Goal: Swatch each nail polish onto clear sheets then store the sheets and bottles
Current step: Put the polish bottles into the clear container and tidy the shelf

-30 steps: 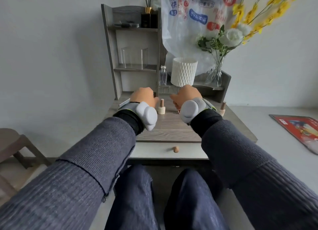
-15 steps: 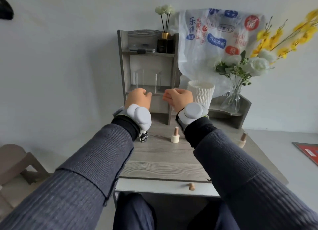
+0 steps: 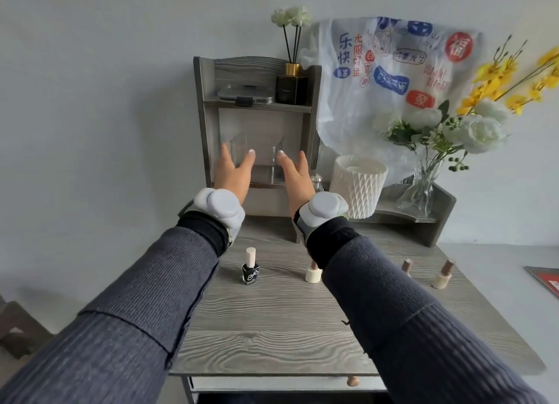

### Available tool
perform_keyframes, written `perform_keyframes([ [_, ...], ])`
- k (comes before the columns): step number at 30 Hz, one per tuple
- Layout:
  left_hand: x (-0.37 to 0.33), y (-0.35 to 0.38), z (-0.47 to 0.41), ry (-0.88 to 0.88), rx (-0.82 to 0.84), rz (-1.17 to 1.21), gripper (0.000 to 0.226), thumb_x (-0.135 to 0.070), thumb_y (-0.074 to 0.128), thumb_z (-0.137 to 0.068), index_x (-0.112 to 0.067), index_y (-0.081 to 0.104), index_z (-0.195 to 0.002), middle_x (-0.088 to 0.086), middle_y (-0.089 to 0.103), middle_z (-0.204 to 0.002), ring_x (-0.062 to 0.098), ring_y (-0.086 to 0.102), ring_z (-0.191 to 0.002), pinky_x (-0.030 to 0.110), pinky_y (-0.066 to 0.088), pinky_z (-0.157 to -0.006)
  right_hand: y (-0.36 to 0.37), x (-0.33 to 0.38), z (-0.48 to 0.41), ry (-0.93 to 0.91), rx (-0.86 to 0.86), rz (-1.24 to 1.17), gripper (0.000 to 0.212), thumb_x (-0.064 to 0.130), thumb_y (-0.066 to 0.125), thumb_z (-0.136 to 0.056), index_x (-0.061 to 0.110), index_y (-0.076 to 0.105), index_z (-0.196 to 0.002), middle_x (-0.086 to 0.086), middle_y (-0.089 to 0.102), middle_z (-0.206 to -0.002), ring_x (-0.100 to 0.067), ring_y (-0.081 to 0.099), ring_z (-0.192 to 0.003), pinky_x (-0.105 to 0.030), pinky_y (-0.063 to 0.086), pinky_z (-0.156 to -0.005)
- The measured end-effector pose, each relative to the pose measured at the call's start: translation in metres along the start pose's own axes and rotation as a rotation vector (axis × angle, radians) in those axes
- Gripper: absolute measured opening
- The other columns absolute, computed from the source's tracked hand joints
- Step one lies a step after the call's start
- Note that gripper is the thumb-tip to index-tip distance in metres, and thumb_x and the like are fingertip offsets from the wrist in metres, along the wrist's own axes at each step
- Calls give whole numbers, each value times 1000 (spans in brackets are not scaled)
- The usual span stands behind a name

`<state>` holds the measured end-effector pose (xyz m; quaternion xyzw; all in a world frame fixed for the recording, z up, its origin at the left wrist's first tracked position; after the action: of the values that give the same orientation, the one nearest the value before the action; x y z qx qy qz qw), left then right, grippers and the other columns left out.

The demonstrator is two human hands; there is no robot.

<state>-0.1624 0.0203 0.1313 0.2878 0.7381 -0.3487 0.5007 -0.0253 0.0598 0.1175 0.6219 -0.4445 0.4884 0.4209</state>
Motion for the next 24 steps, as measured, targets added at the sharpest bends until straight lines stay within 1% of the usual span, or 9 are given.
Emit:
perform_keyframes([
  [3,11,5,-14,-38,24,8,72,-50,41,-96,-21,7,-153,-1,13,-159,19,14,-146,37,13,-117,4,-6,-12,11,0,8,81,42,52,-96,19,2,-155,-2,16,-161,-17,22,-146,-29,19,-114],
  [9,19,12,-29,-46,75,-29,68,-46,36,-99,-21,4,-153,1,14,-159,21,17,-145,31,14,-114,11,-17,-32,1,20,105,84,45,53,-95,12,3,-155,-4,16,-161,-19,18,-148,-36,16,-120],
  [11,24,16,-34,-53,93,-30,63,-39,34,-102,-20,3,-153,3,16,-158,22,19,-144,30,15,-113,12,-20,-38,1,21,145,87,52,58,-88,9,18,-151,-3,34,-147,-17,31,-137,-35,23,-114],
  [13,28,16,-39,-51,98,-41,60,-34,33,-103,-19,3,-153,3,17,-158,21,21,-144,29,17,-113,13,-21,-42,-8,13,190,80,56,59,-81,6,31,-137,-2,39,-126,-16,38,-120,-34,29,-109],
  [16,33,16,-44,-45,94,-8,60,-29,35,-102,-16,5,-152,4,17,-158,19,20,-144,30,16,-115,18,-23,-45,-21,63,191,78,53,60,-84,5,32,-137,6,42,-121,-15,35,-117,-36,28,-112],
  [18,35,16,-44,-46,93,12,60,-26,38,-102,-13,8,-152,5,20,-157,19,21,-144,30,17,-116,20,-24,-44,-16,72,137,77,47,61,-87,12,26,-147,5,41,-142,-17,33,-134,-33,24,-114],
  [20,37,13,-39,-40,79,-11,57,-22,40,-101,-8,15,-151,5,27,-155,20,26,-143,31,21,-116,24,-21,-38,-47,73,100,84,41,61,-90,11,14,-154,-3,23,-159,-18,21,-147,-35,19,-120],
  [22,36,10,-35,-21,59,-13,54,-17,40,-100,-8,21,-150,4,33,-152,20,30,-141,33,24,-115,25,-26,-40,-74,72,78,96,55,65,-78,14,22,-153,-4,28,-158,-19,27,-145,-42,23,-120],
  [24,33,7,-28,3,37,4,52,-13,42,-99,-7,27,-148,4,38,-150,17,35,-138,26,27,-111,22,-34,-44,-72,94,78,98,59,65,-71,15,27,-150,-3,33,-156,-18,31,-143,-43,26,-118],
])
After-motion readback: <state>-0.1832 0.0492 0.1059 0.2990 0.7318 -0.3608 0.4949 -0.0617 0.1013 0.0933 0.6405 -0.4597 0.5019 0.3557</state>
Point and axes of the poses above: each hand's wrist, its own z-axis away from the middle knuckle, its own y-axis out of the palm, x = y × z, the point moved 8 cm from there along -z, towards the middle knuckle
